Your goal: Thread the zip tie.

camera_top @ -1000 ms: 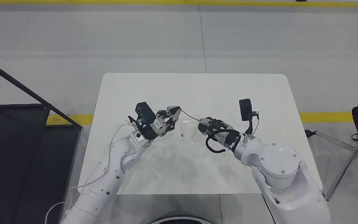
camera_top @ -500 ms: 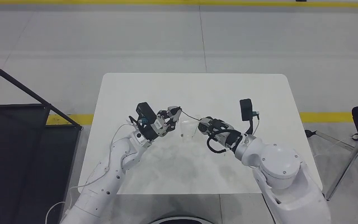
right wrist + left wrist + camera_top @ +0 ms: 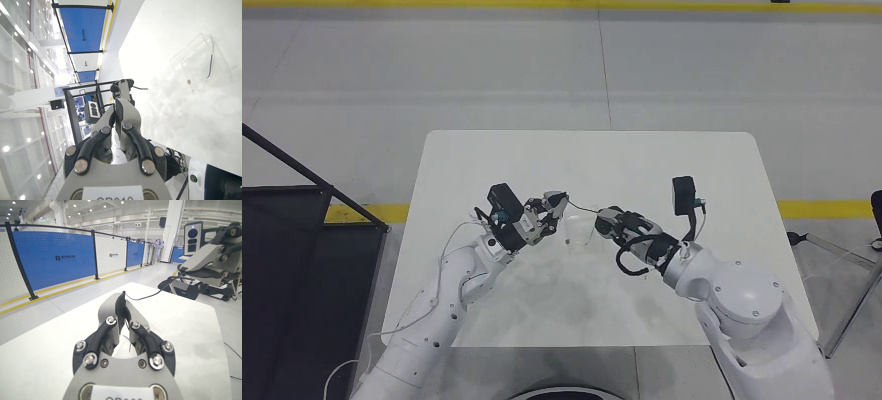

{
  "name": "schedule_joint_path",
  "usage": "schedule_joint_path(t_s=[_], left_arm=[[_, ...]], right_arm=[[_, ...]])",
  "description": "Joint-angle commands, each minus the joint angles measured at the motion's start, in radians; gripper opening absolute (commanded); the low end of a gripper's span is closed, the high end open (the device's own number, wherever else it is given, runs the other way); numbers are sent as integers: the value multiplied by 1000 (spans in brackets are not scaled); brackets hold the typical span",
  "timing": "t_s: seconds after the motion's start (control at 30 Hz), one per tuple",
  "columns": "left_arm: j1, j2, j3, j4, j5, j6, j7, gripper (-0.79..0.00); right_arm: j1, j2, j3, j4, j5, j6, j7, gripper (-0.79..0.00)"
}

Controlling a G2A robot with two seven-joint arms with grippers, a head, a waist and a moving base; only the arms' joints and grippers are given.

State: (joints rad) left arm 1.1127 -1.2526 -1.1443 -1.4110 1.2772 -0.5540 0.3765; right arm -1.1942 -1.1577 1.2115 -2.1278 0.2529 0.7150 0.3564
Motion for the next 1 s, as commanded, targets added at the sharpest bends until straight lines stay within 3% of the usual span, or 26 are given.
schedule_joint_path(t_s=[0.0,0.6,0.97], left_arm=[[0,0,1,1,0,-1,-2,-785],[-2,-2,9,6,6,-11,-12,-785],[-8,-4,9,14,-5,-7,-4,-785]], right_arm=[[-4,-1,1,1,4,-12,-6,-785],[-53,-8,8,-1,19,-167,-52,-785],[-50,-12,6,5,15,-160,-53,-785]])
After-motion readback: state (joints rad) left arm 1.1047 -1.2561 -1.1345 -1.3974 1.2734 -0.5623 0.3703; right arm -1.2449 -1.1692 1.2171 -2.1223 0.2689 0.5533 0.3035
